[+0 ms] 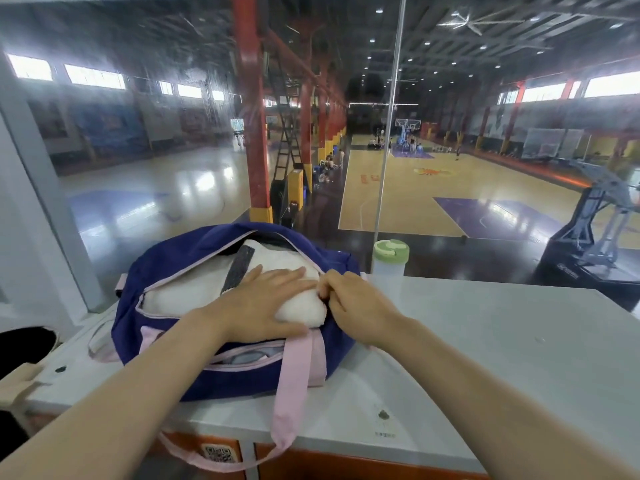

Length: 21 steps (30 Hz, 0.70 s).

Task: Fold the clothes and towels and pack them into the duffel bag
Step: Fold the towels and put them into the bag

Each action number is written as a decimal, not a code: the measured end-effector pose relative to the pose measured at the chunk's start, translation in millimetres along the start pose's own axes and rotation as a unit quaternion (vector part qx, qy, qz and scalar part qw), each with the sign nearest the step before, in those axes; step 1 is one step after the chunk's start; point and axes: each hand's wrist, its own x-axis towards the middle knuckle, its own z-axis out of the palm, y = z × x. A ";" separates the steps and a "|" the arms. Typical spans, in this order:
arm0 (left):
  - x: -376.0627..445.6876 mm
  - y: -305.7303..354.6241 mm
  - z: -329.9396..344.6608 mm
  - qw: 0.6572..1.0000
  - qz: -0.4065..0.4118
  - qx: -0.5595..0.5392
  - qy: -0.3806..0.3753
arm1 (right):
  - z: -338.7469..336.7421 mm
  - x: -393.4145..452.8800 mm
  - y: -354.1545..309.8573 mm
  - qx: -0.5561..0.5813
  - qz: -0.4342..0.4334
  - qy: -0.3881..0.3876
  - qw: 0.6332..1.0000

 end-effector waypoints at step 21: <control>29.7 2.9 19.9 0.972 0.014 -0.223 0.065 | -33.6 -19.8 -23.9 0.070 -0.043 -0.128 0.988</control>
